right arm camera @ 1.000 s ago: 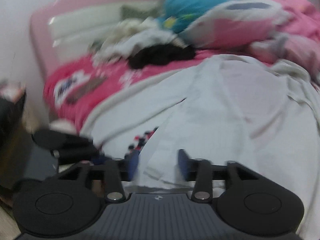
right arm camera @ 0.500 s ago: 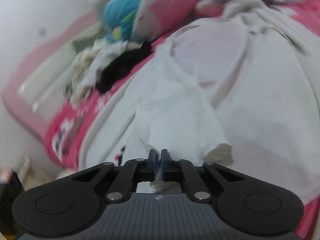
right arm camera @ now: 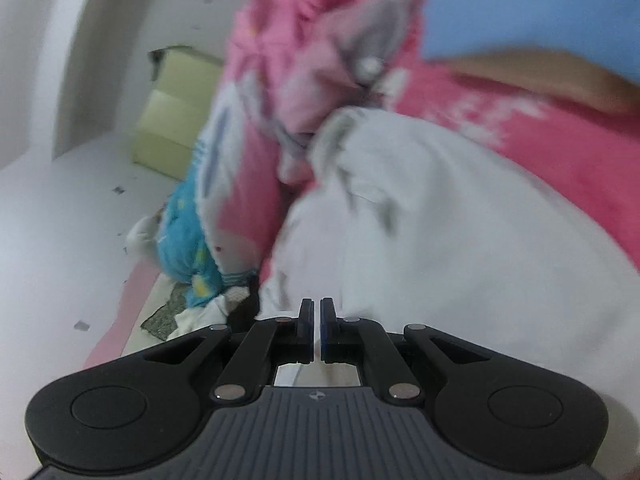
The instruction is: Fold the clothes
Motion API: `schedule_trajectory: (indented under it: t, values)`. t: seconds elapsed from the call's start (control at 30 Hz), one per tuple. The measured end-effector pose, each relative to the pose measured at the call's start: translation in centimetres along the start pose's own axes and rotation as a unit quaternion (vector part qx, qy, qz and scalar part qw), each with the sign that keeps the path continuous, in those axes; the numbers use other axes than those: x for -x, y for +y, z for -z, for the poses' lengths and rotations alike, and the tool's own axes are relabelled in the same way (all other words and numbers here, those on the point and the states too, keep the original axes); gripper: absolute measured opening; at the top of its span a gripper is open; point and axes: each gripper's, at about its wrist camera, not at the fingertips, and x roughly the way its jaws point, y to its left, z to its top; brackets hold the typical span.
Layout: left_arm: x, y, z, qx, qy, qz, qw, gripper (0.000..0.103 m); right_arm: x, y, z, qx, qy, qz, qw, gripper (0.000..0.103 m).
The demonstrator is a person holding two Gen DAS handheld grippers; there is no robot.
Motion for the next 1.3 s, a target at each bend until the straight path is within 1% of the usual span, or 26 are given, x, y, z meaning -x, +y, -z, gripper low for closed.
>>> schedule_trajectory:
  t: [0.03, 0.07, 0.13, 0.2, 0.27, 0.33, 0.37, 0.4, 0.5, 0.53, 0.57, 0.63, 0.7, 0.73, 0.77, 0.8, 0.83, 0.9, 0.93, 1.0, 1.03, 1.07, 1.1, 1.13, 1.2, 1.3]
  values:
    - [1.0, 1.6, -0.5, 0.019, -0.016, -0.030, 0.9993, 0.059, -0.1, -0.3, 0.2, 0.001, 0.005, 0.005, 1.000, 0.002]
    - [1.8, 3.3, -1.1, 0.043, -0.029, -0.062, 0.9967, 0.060, -0.4, -0.4, 0.4, 0.004, 0.011, 0.011, 1.000, 0.002]
    - [3.1, 6.9, -1.6, 0.099, -0.042, -0.112, 0.9879, 0.060, -1.2, -0.4, 0.9, 0.007, 0.024, 0.016, 1.000, 0.002]
    - [3.6, 9.5, -1.6, 0.142, -0.040, -0.138, 0.9794, 0.060, -1.8, 0.0, 1.3, 0.018, 0.030, 0.014, 0.999, 0.002]
    - [3.8, 10.3, -1.1, 0.162, -0.038, -0.147, 0.9751, 0.060, -1.9, 0.9, 1.9, 0.041, 0.034, 0.005, 0.999, 0.002]
    - [3.7, 9.9, -0.6, 0.166, -0.036, -0.130, 0.9768, 0.060, -2.0, 2.2, 2.3, 0.062, 0.027, 0.004, 0.998, 0.002]
    - [3.4, 9.5, -0.6, 0.165, -0.036, -0.118, 0.9786, 0.060, -1.9, 2.8, 2.4, 0.072, 0.015, 0.008, 0.997, 0.003]
    - [3.0, 8.9, -0.6, 0.159, -0.033, -0.101, 0.9815, 0.061, -1.5, 3.4, 2.3, 0.084, -0.006, 0.021, 0.996, 0.004]
    - [1.7, 6.8, -0.5, 0.137, -0.020, -0.038, 0.9897, 0.061, 0.3, 5.0, 2.0, 0.113, -0.078, 0.051, 0.989, 0.004]
    - [1.2, 5.8, -0.6, 0.126, -0.012, -0.011, 0.9919, 0.062, 0.9, 5.5, 1.9, 0.122, -0.102, 0.061, 0.985, 0.004]
    - [0.5, 4.7, -0.6, 0.113, -0.001, 0.019, 0.9934, 0.063, 1.3, 5.9, 1.8, 0.134, -0.110, 0.065, 0.983, 0.005]
    - [-1.1, 2.5, -0.6, 0.085, 0.030, 0.070, 0.9935, 0.066, 1.4, 6.8, 2.0, 0.167, -0.100, 0.070, 0.978, 0.006]
    - [-2.5, 0.3, -0.2, 0.050, 0.055, 0.097, 0.9925, 0.066, 0.9, 7.6, 2.6, 0.208, -0.072, 0.081, 0.972, 0.012]
    - [-3.1, -0.8, 0.1, 0.028, 0.065, 0.102, 0.9923, 0.066, 0.3, 7.9, 3.1, 0.230, -0.054, 0.088, 0.968, 0.024]
    - [-3.6, -1.7, 0.3, 0.008, 0.075, 0.107, 0.9915, 0.066, -0.2, 8.2, 3.6, 0.252, -0.037, 0.095, 0.962, 0.040]
    - [-4.2, -2.5, 0.5, -0.009, 0.086, 0.110, 0.9902, 0.066, -0.7, 8.4, 4.1, 0.274, -0.019, 0.102, 0.956, 0.049]
    - [-4.7, -3.2, 0.7, -0.023, 0.093, 0.109, 0.9894, 0.066, -1.4, 8.8, 4.5, 0.295, -0.004, 0.110, 0.949, 0.057]
    - [-5.5, -4.3, 1.1, -0.047, 0.101, 0.099, 0.9888, 0.063, -2.7, 9.0, 5.0, 0.327, 0.022, 0.124, 0.936, 0.057]
    - [-5.8, -4.9, 1.4, -0.059, 0.105, 0.094, 0.9882, 0.061, -3.4, 8.9, 5.0, 0.333, 0.035, 0.133, 0.933, 0.057]
    - [-6.1, -5.8, 1.5, -0.080, 0.105, 0.074, 0.9885, 0.041, -4.8, 8.3, 4.6, 0.329, 0.061, 0.146, 0.931, 0.052]
    - [-6.2, -5.9, 1.4, -0.087, 0.103, 0.062, 0.9890, 0.034, -5.3, 7.9, 4.3, 0.321, 0.076, 0.145, 0.933, 0.035]
    - [-6.1, -5.8, 1.4, -0.085, 0.100, 0.055, 0.9898, 0.016, -5.7, 7.6, 4.0, 0.310, 0.087, 0.140, 0.936, 0.009]
    - [-6.1, -5.5, 1.2, -0.077, 0.099, 0.053, 0.9907, 0.002, -5.8, 7.4, 3.7, 0.298, 0.094, 0.133, 0.940, 0.005]
    - [-5.8, -5.1, 0.9, -0.063, 0.097, 0.053, 0.9919, 0.000, -5.5, 7.5, 3.4, 0.287, 0.093, 0.119, 0.946, 0.003]
    - [-4.7, -4.5, 0.4, -0.041, 0.084, 0.047, 0.9945, 0.000, -4.1, 8.0, 2.8, 0.268, 0.074, 0.085, 0.957, 0.001]
    - [-1.9, -3.6, -0.1, -0.037, 0.052, 0.040, 0.9972, 0.000, -0.6, 8.9, 2.0, 0.228, 0.043, 0.030, 0.972, 0.001]
